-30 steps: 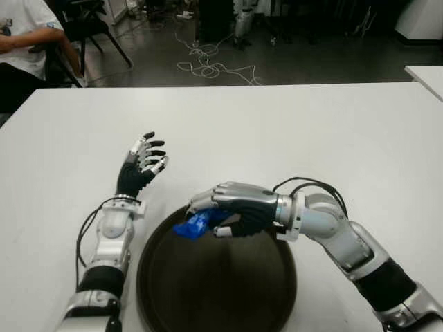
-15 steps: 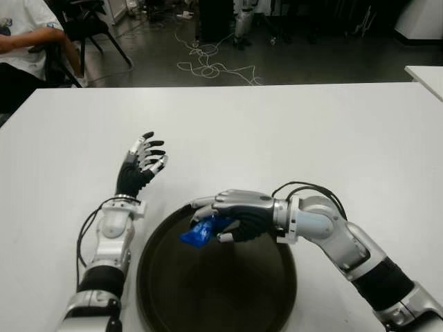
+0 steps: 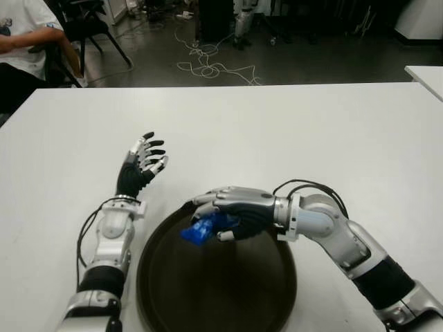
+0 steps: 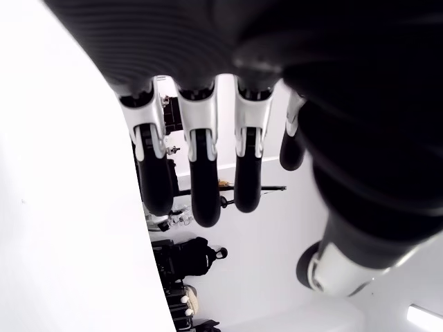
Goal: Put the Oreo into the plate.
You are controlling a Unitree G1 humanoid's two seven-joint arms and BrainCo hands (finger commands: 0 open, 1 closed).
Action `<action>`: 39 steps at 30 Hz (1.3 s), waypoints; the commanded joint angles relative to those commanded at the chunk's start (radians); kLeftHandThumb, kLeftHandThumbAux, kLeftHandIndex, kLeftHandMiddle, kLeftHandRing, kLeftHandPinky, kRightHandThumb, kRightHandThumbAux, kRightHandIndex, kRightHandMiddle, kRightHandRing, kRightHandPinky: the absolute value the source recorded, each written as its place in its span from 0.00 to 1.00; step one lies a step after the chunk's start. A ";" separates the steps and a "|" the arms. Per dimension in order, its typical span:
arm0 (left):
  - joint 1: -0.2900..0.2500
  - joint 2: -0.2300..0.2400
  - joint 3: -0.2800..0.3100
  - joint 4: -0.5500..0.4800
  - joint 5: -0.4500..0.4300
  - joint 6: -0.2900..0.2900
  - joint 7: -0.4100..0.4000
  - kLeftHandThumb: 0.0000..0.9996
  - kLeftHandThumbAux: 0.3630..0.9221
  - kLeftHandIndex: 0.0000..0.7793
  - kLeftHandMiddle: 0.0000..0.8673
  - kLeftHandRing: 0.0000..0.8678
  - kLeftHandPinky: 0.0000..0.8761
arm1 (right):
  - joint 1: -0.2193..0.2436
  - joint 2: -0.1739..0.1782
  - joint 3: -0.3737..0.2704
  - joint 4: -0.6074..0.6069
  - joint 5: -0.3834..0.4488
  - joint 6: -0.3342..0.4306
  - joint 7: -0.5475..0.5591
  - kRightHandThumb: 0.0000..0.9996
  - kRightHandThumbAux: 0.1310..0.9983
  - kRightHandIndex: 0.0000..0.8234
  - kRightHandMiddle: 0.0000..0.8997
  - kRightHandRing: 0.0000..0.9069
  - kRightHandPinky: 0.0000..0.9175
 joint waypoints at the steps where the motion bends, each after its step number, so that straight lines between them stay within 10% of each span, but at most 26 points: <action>1: -0.001 0.001 0.000 0.004 0.001 -0.003 0.001 0.51 0.67 0.17 0.29 0.31 0.34 | 0.000 0.000 0.000 -0.001 -0.002 0.003 0.000 0.00 0.55 0.00 0.00 0.00 0.00; 39: -0.013 -0.005 0.002 0.032 -0.005 0.006 0.003 0.53 0.68 0.15 0.25 0.27 0.31 | -0.033 -0.018 -0.034 0.075 -0.018 -0.068 -0.057 0.00 0.48 0.00 0.00 0.00 0.00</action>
